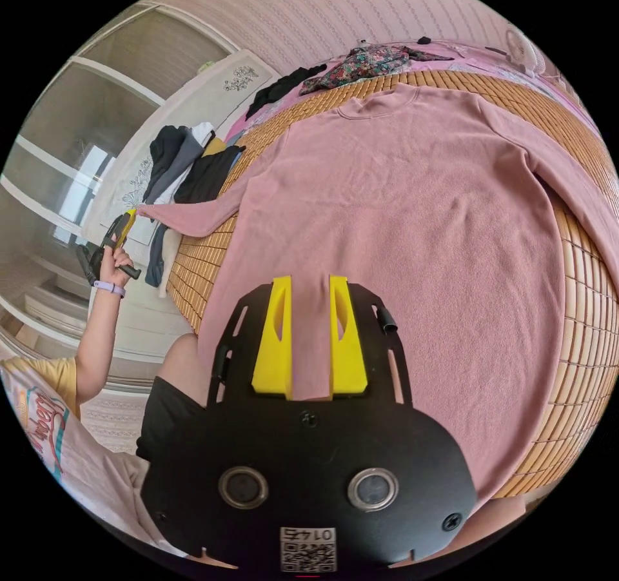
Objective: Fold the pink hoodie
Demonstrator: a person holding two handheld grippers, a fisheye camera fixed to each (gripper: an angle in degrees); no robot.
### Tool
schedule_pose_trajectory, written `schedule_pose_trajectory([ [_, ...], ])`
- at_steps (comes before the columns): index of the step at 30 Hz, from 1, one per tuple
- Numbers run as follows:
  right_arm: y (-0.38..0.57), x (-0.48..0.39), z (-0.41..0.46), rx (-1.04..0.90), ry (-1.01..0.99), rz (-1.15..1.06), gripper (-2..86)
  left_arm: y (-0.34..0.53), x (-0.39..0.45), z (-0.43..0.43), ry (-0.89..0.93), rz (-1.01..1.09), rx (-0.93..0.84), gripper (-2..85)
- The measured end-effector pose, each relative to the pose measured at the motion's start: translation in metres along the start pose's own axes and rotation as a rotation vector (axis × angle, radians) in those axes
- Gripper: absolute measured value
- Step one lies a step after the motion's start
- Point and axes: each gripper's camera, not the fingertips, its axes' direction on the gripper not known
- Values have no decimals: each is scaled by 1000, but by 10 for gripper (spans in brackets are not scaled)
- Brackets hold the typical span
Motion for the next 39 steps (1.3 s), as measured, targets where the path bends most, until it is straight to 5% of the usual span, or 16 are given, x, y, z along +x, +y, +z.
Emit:
schedule_pose_trajectory([
  [6,-8,0,-82,180,-171,31,108,39,286,-40,453,462,91,15],
  [11,8,-6,-142,190,-5,-3,125,238,489,-13,790,619,-52,28],
  [15,36,20,-162,160,74,80,133,345,474,47,769,539,-327,35],
  [19,38,1,-148,155,133,41,127,408,395,91,537,510,-509,45],
  [25,-4,-106,-48,-15,310,-326,98,455,301,142,109,473,-530,34],
  [29,-30,-130,4,-160,470,-385,49,495,260,179,82,409,-600,31],
  [31,-38,-139,-6,-120,450,-374,28,508,249,181,82,405,-579,36],
  [36,-36,-175,-129,339,446,-315,14,528,236,184,83,410,-578,47],
  [39,-29,-166,-137,311,497,-258,13,530,232,192,90,488,-578,54],
])
